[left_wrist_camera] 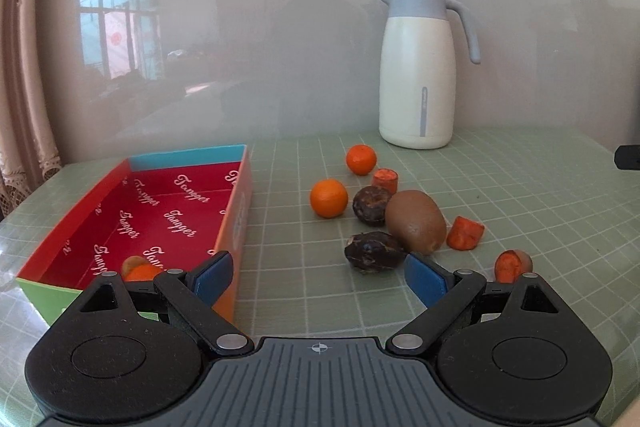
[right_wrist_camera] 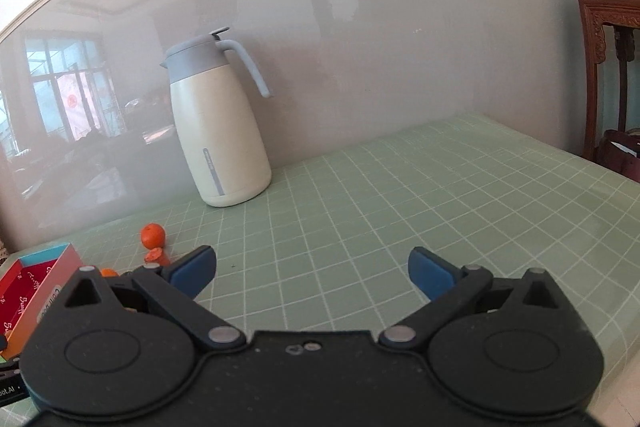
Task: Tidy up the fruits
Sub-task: 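Reach the left gripper to the dark brown fruit and close on it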
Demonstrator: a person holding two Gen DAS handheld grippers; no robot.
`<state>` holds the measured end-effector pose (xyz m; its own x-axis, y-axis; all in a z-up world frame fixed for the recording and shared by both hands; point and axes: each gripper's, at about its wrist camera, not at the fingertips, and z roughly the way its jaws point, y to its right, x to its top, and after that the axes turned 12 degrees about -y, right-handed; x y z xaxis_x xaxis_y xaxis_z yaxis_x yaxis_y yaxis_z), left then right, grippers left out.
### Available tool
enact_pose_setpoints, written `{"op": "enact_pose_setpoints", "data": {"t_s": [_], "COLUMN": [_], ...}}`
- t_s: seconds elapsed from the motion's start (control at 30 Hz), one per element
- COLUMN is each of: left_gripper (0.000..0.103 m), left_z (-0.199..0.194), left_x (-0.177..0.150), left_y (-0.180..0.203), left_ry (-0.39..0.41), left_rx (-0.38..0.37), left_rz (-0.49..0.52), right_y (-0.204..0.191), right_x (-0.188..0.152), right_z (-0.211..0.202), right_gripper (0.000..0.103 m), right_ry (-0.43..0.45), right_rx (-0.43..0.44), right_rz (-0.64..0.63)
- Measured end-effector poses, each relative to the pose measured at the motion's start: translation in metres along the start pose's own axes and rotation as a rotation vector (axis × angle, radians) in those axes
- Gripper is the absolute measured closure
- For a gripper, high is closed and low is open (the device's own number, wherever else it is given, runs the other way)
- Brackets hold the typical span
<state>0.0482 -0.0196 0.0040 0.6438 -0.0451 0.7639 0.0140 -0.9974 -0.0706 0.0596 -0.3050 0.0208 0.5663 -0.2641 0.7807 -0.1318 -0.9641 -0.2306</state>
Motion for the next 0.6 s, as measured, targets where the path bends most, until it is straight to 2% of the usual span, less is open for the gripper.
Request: {"op": "enact_pose_setpoints", "data": {"t_s": [0.4, 0.6], "left_gripper": [0.011, 0.011], "left_z": [0.026, 0.049], "left_x": [0.014, 0.022], "left_y": [0.028, 0.036], "left_ry": [-0.044, -0.083], "left_rx": [-0.063, -0.052], "left_rz": [0.154, 0.193], "right_y": [0.008, 0.008], "right_x": [0.000, 0.003], "right_z": [-0.007, -0.006], "right_gripper": [0.000, 0.000], "right_ry": [0.017, 0.015], "right_rx": [-0.003, 0.016], "right_rz": [0.029, 0.045]}}
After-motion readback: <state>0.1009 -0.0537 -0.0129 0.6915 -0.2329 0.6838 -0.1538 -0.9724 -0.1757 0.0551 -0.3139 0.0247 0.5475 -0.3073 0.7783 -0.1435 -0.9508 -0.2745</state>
